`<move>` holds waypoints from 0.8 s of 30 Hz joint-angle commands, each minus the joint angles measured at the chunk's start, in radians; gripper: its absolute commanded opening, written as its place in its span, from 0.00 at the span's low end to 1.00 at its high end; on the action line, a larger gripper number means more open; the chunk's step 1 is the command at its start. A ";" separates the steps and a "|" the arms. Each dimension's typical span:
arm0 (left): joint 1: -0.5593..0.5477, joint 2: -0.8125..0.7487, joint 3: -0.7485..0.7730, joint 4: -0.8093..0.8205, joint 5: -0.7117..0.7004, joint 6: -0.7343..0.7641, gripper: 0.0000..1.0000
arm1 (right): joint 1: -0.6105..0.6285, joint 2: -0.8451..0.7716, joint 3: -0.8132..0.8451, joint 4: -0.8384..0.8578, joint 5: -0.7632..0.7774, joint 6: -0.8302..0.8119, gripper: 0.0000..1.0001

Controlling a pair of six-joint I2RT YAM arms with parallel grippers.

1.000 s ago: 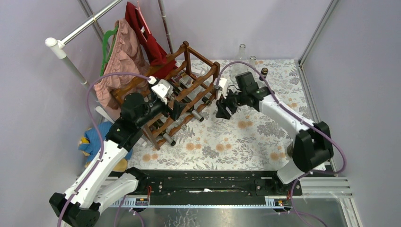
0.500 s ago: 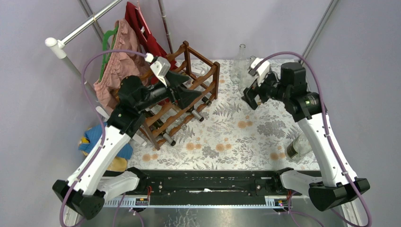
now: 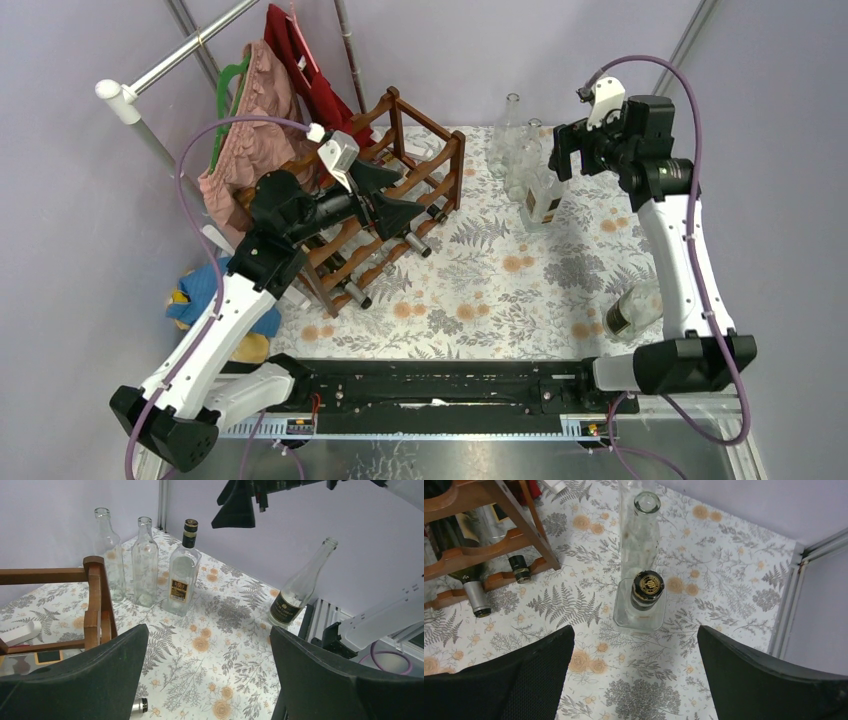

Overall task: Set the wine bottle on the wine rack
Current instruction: Pick up the wine bottle from the center of the board.

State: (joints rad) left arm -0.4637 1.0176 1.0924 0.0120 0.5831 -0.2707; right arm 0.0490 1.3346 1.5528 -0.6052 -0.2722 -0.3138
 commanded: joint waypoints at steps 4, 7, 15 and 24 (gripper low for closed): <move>0.010 -0.026 -0.041 0.062 -0.022 0.062 0.99 | -0.028 0.108 0.077 0.037 -0.009 0.071 0.99; 0.010 -0.025 -0.042 0.060 -0.019 0.067 0.99 | -0.028 0.165 0.097 0.033 -0.034 0.086 0.96; 0.010 -0.029 -0.051 0.058 -0.022 0.080 0.99 | -0.028 0.287 0.155 0.010 -0.090 0.111 0.78; 0.011 -0.033 -0.058 0.059 -0.015 0.086 0.99 | -0.028 0.334 0.168 0.004 -0.101 0.116 0.61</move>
State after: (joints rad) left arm -0.4618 0.9974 1.0454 0.0154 0.5755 -0.2058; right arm 0.0250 1.6623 1.6676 -0.6083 -0.3389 -0.2161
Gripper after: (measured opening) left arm 0.986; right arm 0.626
